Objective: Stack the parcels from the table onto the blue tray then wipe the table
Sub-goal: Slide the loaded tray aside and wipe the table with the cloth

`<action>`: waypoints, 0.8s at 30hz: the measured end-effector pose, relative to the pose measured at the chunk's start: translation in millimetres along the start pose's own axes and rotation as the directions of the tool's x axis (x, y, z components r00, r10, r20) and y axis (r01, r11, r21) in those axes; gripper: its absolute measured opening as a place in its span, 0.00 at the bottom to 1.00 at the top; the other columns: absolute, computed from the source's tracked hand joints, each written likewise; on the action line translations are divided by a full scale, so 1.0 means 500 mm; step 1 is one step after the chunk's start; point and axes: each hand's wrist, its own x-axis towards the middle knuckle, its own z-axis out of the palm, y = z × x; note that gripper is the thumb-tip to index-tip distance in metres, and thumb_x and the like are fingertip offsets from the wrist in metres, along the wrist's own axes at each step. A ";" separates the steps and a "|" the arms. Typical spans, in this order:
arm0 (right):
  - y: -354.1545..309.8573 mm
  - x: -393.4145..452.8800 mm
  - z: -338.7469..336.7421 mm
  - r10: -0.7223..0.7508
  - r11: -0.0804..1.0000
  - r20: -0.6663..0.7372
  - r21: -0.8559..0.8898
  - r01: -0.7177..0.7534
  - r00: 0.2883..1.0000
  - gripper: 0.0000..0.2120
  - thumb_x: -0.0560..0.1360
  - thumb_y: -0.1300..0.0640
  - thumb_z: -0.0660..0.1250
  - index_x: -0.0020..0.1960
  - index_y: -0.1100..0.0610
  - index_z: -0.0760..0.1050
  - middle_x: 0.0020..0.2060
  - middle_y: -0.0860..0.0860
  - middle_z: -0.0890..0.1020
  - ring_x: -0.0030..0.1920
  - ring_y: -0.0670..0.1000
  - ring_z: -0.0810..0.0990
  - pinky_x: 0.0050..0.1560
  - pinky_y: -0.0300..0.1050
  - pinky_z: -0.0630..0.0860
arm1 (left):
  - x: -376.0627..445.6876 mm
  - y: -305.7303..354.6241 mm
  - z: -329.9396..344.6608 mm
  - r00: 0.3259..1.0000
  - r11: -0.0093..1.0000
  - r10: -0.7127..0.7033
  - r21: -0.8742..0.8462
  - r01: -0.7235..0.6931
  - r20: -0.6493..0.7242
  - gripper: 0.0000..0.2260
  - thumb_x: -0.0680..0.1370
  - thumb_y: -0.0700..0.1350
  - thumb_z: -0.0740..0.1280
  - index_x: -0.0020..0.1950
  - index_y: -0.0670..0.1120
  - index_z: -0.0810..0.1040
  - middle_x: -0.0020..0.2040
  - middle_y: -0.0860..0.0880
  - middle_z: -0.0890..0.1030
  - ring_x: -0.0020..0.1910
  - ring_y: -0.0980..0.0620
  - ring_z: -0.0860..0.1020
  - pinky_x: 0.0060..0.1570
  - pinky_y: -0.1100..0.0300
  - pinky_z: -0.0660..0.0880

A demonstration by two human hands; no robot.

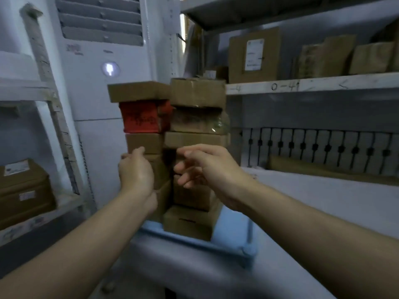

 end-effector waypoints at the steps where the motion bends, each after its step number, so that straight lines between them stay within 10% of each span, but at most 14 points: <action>1: 0.016 -0.023 -0.026 0.007 1.000 -0.019 -0.004 -0.007 1.000 0.12 0.83 0.62 0.58 0.60 0.64 0.77 0.38 0.57 0.80 0.30 0.53 0.78 0.33 0.43 0.74 | -0.043 -0.023 0.006 0.999 1.000 -0.018 0.008 0.018 0.042 0.09 0.78 0.50 0.63 0.49 0.46 0.78 0.40 0.47 0.80 0.38 0.49 0.78 0.43 0.56 0.77; 8: 0.139 -0.204 -0.293 0.061 0.979 -0.371 -0.157 -0.127 0.927 0.10 0.81 0.60 0.60 0.52 0.61 0.80 0.41 0.55 0.80 0.36 0.52 0.76 0.37 0.41 0.72 | -0.300 -0.212 0.121 0.869 0.971 -0.007 0.212 -0.114 0.495 0.05 0.80 0.40 0.62 0.48 0.45 0.77 0.40 0.48 0.77 0.39 0.51 0.74 0.38 0.58 0.71; 15: 0.207 -0.456 -0.614 0.093 0.798 -0.785 -0.309 -0.517 0.612 0.13 0.81 0.54 0.62 0.60 0.60 0.79 0.54 0.59 0.81 0.50 0.56 0.81 0.42 0.33 0.75 | -0.447 -0.422 0.309 0.369 0.699 -0.206 0.400 -0.593 0.906 0.20 0.80 0.46 0.65 0.72 0.45 0.70 0.72 0.47 0.71 0.71 0.50 0.69 0.66 0.63 0.62; 19: 0.226 -0.576 -0.770 -0.070 0.458 -0.904 -0.405 -0.791 0.423 0.25 0.79 0.48 0.62 0.74 0.53 0.68 0.74 0.55 0.68 0.74 0.57 0.64 0.73 0.52 0.60 | -0.509 -0.502 0.405 0.096 0.431 -0.288 0.219 -0.875 0.953 0.30 0.81 0.59 0.59 0.80 0.50 0.56 0.81 0.50 0.53 0.80 0.51 0.50 0.77 0.57 0.47; 24: 0.223 -0.675 -0.905 -0.170 0.088 -0.934 -0.332 -0.939 0.314 0.31 0.79 0.41 0.58 0.79 0.49 0.56 0.78 0.59 0.57 0.78 0.62 0.51 0.77 0.61 0.45 | -0.545 -0.563 0.486 0.014 0.268 -0.421 0.139 -0.953 0.907 0.33 0.78 0.67 0.53 0.80 0.57 0.49 0.81 0.54 0.45 0.80 0.52 0.40 0.77 0.51 0.39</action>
